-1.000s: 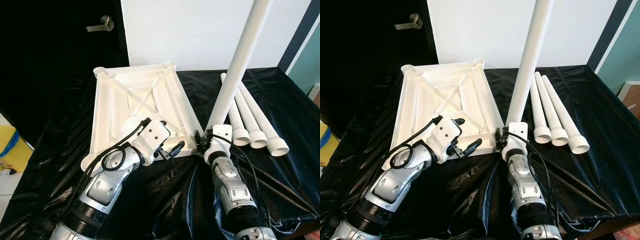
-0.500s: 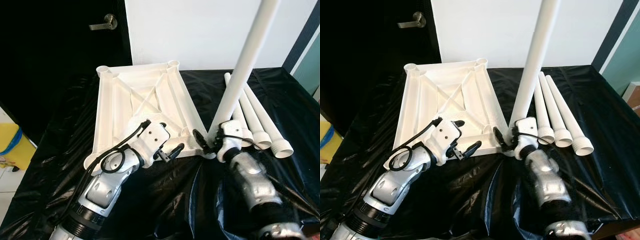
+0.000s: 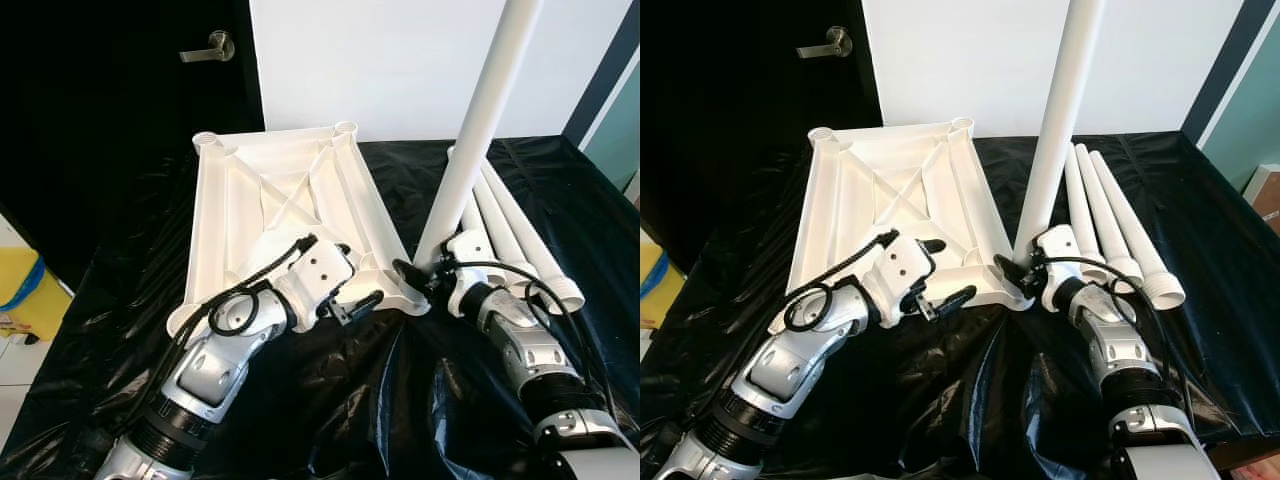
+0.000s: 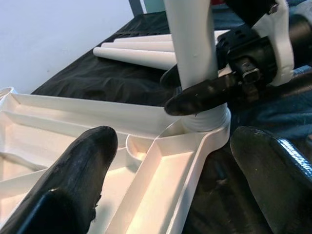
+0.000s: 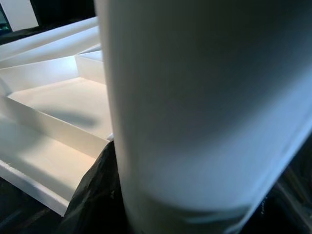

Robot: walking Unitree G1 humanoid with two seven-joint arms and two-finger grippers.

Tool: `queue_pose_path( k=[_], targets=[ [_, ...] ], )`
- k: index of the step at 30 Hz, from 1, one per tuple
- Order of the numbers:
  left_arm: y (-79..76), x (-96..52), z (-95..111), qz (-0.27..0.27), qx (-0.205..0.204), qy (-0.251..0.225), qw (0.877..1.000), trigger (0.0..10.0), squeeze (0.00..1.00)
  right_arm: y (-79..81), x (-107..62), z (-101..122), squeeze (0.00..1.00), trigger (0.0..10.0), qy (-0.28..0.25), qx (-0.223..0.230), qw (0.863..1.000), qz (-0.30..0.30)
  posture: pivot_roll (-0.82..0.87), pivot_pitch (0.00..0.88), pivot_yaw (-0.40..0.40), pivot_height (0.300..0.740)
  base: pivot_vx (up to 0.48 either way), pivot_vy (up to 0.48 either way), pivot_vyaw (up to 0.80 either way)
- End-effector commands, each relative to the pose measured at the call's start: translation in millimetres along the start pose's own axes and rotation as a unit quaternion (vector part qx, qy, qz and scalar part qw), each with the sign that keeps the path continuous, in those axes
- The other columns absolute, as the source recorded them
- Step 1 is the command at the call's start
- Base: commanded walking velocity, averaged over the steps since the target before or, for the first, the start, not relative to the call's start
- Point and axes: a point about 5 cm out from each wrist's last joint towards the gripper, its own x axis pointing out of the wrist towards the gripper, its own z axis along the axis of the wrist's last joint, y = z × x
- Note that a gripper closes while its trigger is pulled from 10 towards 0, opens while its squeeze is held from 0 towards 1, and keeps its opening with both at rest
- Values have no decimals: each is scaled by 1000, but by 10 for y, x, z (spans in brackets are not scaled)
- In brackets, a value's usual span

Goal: Building children table

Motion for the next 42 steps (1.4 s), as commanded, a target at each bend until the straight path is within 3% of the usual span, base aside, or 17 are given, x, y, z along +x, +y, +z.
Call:
queue_pose_path(
  k=[1,3,4,6,11,18,19,20,21,23,25,27,31,42],
  targets=[
    [0,-22,8,-1,-2,1,1000,10000,0,34,-30,-140,0,0,29,13,999,12,-1,34,-11,740,0,0,0],
    [7,-34,4,-3,-2,3,1000,10000,0,26,-31,-160,0,0,28,26,999,0,-2,47,-10,740,0,0,0],
    [14,-39,2,-4,-2,4,1000,10000,0,31,-26,-168,0,10000,29,33,999,-9,-2,52,-9,740,0,0,0],
    [14,-39,2,-4,-2,4,1000,10000,0,31,-26,-168,0,10000,29,33,999,-9,-2,52,-9,740,0,0,0],
    [45,-28,-9,0,-1,10,1000,10000,0,115,52,-196,0,10000,33,61,994,-83,2,66,-9,740,0,0,0],
    [58,-26,-19,10,-5,14,1000,10000,0,265,165,-193,0,10000,44,108,976,-186,11,77,-20,740,0,0,0],
    [39,-29,-23,11,-7,15,1000,10000,0,343,211,-195,0,10000,49,120,965,-229,14,78,-28,740,0,0,0],
    [39,-29,-23,11,-7,15,1000,10000,0,343,211,-195,0,10000,49,120,965,-229,14,78,-28,740,0,0,0],
    [24,-29,-29,12,-8,15,1000,10000,0,396,238,-197,0,10000,54,128,956,-257,14,76,-31,740,0,0,0],
    [-18,-18,-34,13,-13,15,1000,10000,0,547,284,-195,0,10000,61,152,933,-322,20,76,-40,740,0,0,0],
    [-33,-10,-29,15,-18,13,1000,10000,0,700,328,-189,0,10000,69,173,921,-343,24,77,-45,740,0,0,0],
    [-38,-3,-31,17,-19,14,1000,10000,0,803,378,-135,0,10000,55,179,931,-315,22,76,-43,740,0,0,0],
    [-41,1,-39,18,-19,16,1000,10000,0,788,366,-85,0,10000,40,166,938,-302,20,69,-43,740,0,0,0],
    [90,-2,-70,32,-9,26,999,10000,0,642,301,-16,0,10000,22,134,933,-333,6,42,-33,740,0,0,0]
  ],
)
